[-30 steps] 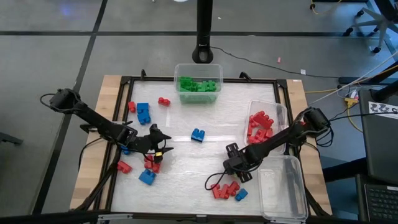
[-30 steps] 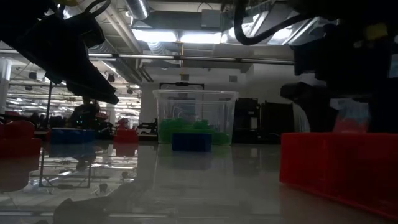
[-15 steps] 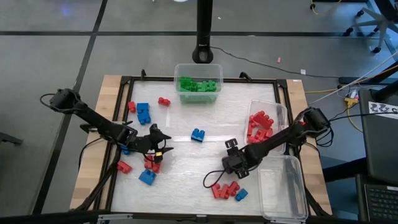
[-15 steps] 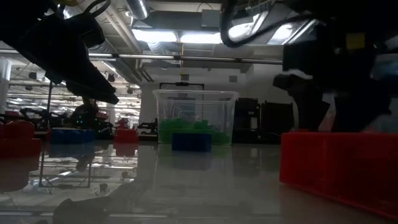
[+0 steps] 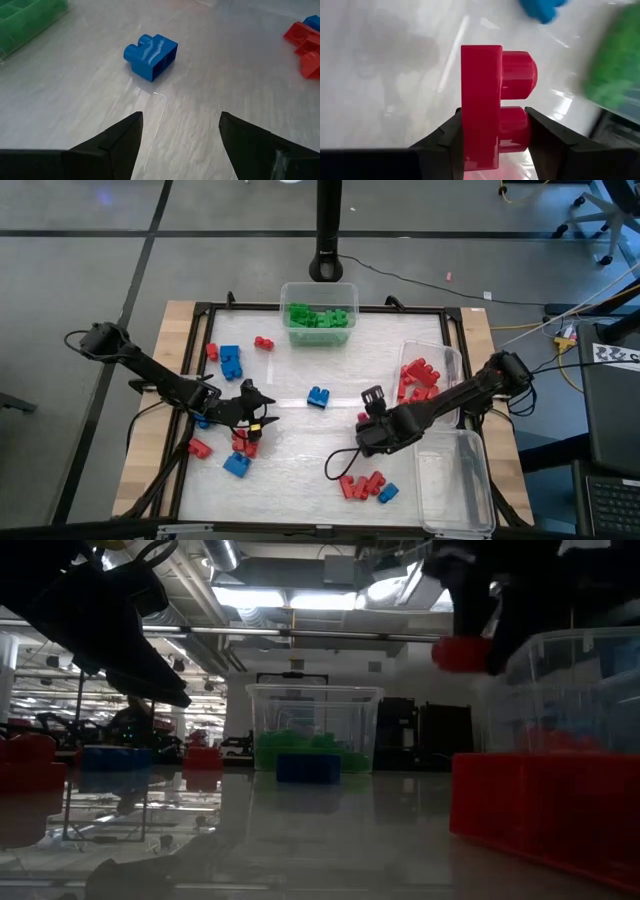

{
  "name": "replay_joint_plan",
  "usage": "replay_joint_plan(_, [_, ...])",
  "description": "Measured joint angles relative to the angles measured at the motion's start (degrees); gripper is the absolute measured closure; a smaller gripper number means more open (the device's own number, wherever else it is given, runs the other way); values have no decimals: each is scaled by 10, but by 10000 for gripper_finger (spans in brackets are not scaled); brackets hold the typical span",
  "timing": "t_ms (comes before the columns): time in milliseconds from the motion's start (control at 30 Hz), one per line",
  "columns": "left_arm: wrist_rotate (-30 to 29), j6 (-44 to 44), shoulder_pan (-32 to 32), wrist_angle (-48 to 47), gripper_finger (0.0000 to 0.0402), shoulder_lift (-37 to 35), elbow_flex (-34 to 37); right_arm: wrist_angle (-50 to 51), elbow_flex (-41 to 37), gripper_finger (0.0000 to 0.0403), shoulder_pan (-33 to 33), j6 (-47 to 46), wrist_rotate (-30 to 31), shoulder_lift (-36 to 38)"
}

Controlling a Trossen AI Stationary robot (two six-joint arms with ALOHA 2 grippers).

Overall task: Sort blocks
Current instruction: Put the red game piece into the middle right transparent bin

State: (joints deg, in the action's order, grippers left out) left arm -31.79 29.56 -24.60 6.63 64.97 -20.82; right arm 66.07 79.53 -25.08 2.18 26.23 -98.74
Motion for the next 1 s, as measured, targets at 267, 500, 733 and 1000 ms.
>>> replay_joint_plan(267, [0,0,0,-4,150,0,0,67,-24,237,0,-79,67,114])
replay_joint_plan(500, [0,0,0,-5,150,0,0,121,-96,236,0,-187,96,254])
replay_joint_plan(733, [0,0,0,-4,150,0,0,117,-197,236,0,-258,100,344])
replay_joint_plan(1000, [0,0,0,-2,150,0,0,116,-218,190,11,-279,70,328])
